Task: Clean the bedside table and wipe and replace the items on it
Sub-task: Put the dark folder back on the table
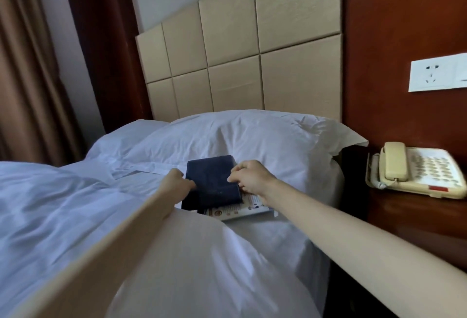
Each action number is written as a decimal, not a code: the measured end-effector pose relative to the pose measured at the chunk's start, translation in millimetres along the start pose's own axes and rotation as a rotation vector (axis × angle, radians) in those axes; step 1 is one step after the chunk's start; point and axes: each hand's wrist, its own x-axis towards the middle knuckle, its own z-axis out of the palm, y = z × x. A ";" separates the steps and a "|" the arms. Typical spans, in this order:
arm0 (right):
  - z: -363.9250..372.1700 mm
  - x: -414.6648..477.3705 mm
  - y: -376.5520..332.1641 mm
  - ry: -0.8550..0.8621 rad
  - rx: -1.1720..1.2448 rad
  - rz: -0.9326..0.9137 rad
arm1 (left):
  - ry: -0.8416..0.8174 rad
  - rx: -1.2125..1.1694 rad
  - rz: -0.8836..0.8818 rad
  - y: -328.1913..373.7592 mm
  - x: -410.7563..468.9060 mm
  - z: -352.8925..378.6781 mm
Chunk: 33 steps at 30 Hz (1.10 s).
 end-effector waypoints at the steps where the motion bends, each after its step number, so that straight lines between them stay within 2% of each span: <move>1: 0.1 0.6 0.5 0.001 0.022 0.010 | 0.005 -0.062 0.000 -1.1 2.5 -0.8; 5: -0.7 0.1 0.3 0.007 0.096 0.031 | 0.000 -0.304 0.018 3.5 0.4 -3.5; 10: -6.3 -6.4 -5.3 -0.012 0.161 -0.030 | 0.059 -0.463 0.075 18.3 -8.9 -4.7; 15: -29.3 -10.6 -21.0 0.063 0.165 -0.138 | 0.114 -0.563 0.207 44.6 -16.0 -3.5; 25: -119.8 -38.2 -3.7 0.095 0.235 -0.107 | 0.138 -0.549 0.419 112.5 -44.5 60.3; 33: -199.4 -72.3 23.7 0.221 0.340 -0.107 | 0.016 -0.596 0.493 165.0 -72.9 135.2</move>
